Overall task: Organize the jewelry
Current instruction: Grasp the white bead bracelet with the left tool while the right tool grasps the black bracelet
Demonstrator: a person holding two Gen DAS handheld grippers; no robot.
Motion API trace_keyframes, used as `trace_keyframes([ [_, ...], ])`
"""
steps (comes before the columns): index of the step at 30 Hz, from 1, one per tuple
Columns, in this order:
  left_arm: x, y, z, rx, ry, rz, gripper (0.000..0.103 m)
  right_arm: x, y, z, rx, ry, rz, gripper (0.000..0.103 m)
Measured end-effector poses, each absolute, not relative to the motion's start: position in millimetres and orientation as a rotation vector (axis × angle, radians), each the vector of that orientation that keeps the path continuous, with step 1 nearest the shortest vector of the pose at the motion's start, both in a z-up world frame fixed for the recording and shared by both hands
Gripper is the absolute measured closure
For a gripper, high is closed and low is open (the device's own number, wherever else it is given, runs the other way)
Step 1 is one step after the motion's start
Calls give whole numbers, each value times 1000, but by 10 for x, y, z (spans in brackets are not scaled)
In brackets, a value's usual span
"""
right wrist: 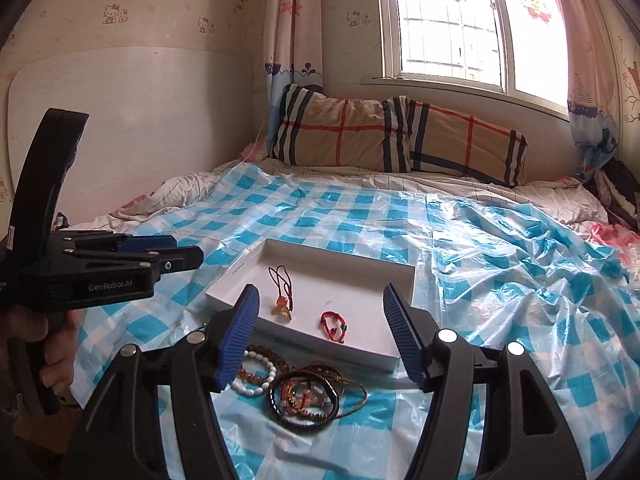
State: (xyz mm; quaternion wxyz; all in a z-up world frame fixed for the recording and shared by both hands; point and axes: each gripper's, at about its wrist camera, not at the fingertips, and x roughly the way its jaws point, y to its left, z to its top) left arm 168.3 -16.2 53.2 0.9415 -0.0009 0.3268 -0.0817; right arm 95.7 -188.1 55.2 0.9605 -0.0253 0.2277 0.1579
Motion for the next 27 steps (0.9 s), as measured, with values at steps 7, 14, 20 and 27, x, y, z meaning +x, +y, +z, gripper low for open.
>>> trace_keyframes([
  [7, 1257, -176, 672, 11, 656, -177, 55, 555, -1930, 679, -47, 452, 305, 38],
  [14, 972, -62, 643, 12, 679, -165, 55, 293, -1938, 657, -48, 480, 297, 38],
  [20, 859, 153, 472, -18, 728, -150, 55, 168, -1924, 499, -59, 535, 293, 38],
  [27, 989, 200, 219, -27, 784, -182, 55, 374, -1942, 193, -39, 620, 292, 38],
])
